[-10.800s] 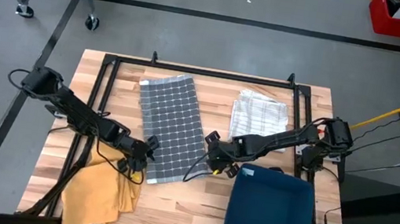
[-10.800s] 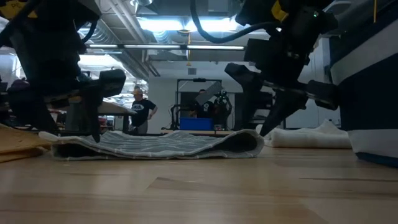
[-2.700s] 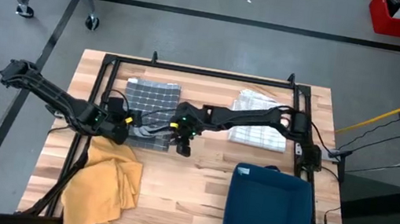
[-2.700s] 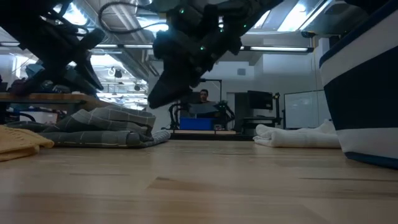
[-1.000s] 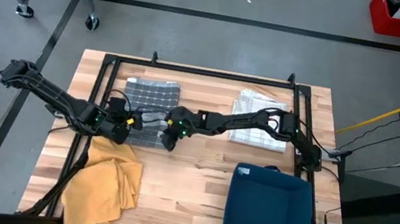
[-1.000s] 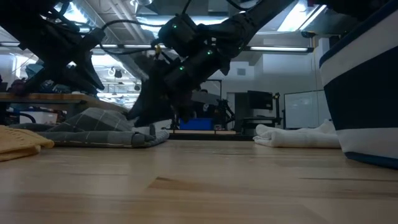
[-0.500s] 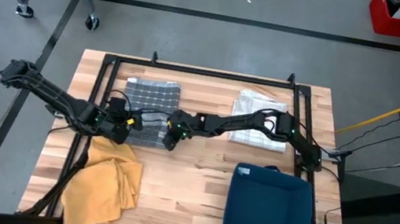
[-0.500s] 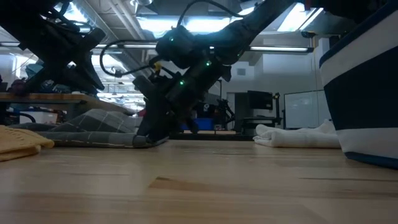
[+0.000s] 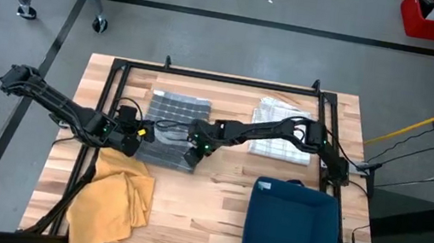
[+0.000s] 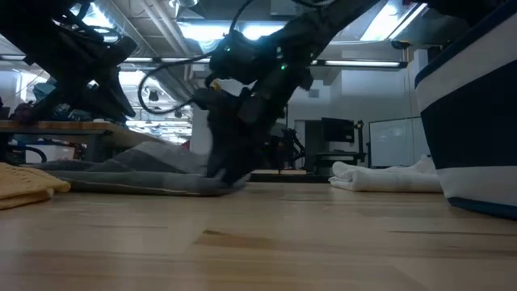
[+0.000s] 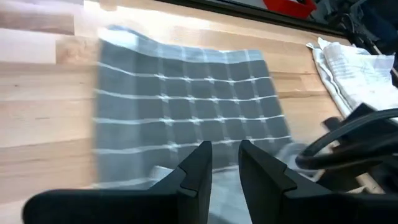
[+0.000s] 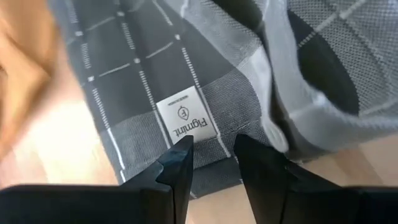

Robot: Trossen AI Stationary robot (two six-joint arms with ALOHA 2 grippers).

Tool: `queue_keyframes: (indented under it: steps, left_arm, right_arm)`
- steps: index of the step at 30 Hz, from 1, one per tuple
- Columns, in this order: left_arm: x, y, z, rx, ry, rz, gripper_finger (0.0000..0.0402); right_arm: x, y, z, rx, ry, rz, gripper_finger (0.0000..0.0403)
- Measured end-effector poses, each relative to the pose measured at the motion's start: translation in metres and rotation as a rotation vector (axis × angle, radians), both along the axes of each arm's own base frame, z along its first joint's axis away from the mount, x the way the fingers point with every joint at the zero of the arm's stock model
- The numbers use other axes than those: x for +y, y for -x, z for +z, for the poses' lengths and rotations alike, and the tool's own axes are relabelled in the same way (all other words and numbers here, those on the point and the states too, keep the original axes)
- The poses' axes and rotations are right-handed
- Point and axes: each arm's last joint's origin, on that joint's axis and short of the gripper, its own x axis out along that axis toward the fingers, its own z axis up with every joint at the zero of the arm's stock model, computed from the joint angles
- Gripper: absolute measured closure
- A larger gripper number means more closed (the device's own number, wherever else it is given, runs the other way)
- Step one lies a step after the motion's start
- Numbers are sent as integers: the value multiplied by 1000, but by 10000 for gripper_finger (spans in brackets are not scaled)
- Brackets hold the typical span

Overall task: Fold towel
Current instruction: Fold the gray towel

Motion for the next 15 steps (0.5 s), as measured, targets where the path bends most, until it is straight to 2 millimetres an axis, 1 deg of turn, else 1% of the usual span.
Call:
queue_keyframes:
  steps: [3, 5, 10, 15]
  left_arm:
    - [-1, 0, 0, 24, 8, -31, 331]
    - [-2, -1, -1, 56, 33, -75, 331]
    - [-6, -3, -3, 146, 75, -234, 331]
    - [-10, -9, 0, 206, 24, -416, 331]
  right_arm:
    - [6, 12, 3, 111, 15, 13, 272]
    - [12, 17, 6, 152, 40, 40, 272]
    - [27, 20, 13, 145, 69, 112, 272]
    - [35, 20, 15, 138, 70, 135, 272]
